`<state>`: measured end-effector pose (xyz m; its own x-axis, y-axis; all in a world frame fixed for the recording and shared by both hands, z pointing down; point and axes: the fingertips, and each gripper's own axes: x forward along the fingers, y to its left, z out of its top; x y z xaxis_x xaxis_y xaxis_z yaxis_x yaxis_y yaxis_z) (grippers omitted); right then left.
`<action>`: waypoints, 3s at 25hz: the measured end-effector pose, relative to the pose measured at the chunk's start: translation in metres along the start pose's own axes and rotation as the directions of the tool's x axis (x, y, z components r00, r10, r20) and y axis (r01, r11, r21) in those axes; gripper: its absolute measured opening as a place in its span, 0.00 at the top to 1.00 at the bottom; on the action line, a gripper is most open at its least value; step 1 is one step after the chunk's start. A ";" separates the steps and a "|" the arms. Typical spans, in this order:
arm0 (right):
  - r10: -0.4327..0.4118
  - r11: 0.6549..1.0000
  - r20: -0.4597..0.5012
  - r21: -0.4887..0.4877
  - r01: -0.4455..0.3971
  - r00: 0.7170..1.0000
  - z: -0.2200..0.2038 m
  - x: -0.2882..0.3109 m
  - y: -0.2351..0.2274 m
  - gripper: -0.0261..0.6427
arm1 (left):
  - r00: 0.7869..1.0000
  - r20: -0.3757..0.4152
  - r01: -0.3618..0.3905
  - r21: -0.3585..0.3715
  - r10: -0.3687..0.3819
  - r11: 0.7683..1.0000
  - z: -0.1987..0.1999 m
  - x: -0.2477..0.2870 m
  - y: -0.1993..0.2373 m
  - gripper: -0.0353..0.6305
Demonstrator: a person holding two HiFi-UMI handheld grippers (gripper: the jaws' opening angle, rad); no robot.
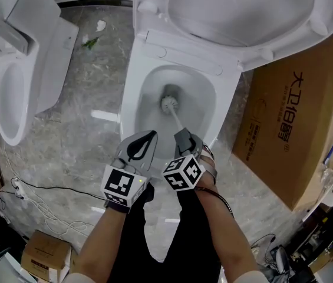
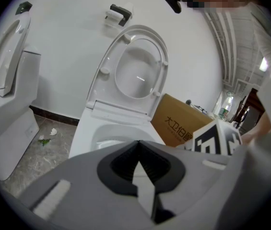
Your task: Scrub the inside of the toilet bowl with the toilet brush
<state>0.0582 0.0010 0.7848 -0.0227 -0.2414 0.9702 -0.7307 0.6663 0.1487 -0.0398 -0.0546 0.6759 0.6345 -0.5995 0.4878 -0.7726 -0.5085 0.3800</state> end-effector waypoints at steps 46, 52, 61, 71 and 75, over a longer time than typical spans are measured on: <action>-0.015 0.964 0.116 0.267 -0.017 0.993 0.016 -0.151 -0.040 0.72 | 0.999 0.009 0.043 -0.020 -0.042 0.999 0.105 -0.065 -0.050 0.94; -0.008 0.932 0.225 0.355 -0.074 0.974 0.022 -0.251 -0.032 0.72 | 0.997 0.015 0.080 0.022 -0.081 0.997 0.154 -0.105 -0.074 0.94; -0.104 0.905 0.364 0.420 -0.063 0.926 0.023 -0.411 -0.023 0.72 | 0.992 0.045 0.117 0.049 -0.119 0.992 0.233 -0.198 -0.121 0.94; -0.253 0.892 0.532 0.452 -0.018 0.808 0.046 -0.558 -0.044 0.72 | 0.971 0.170 0.143 0.153 -0.168 0.978 0.337 -0.276 -0.185 0.94; -0.294 0.889 0.589 0.457 -0.011 0.752 0.059 -0.599 -0.052 0.72 | 0.951 0.234 0.155 0.200 -0.201 0.967 0.378 -0.293 -0.206 0.94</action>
<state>0.0699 0.0696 0.1847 -0.2045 -0.7933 0.5735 -0.9615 0.2726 0.0343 -0.0592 -0.0077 0.1575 0.7637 -0.6127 0.2034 -0.6448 -0.7087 0.2863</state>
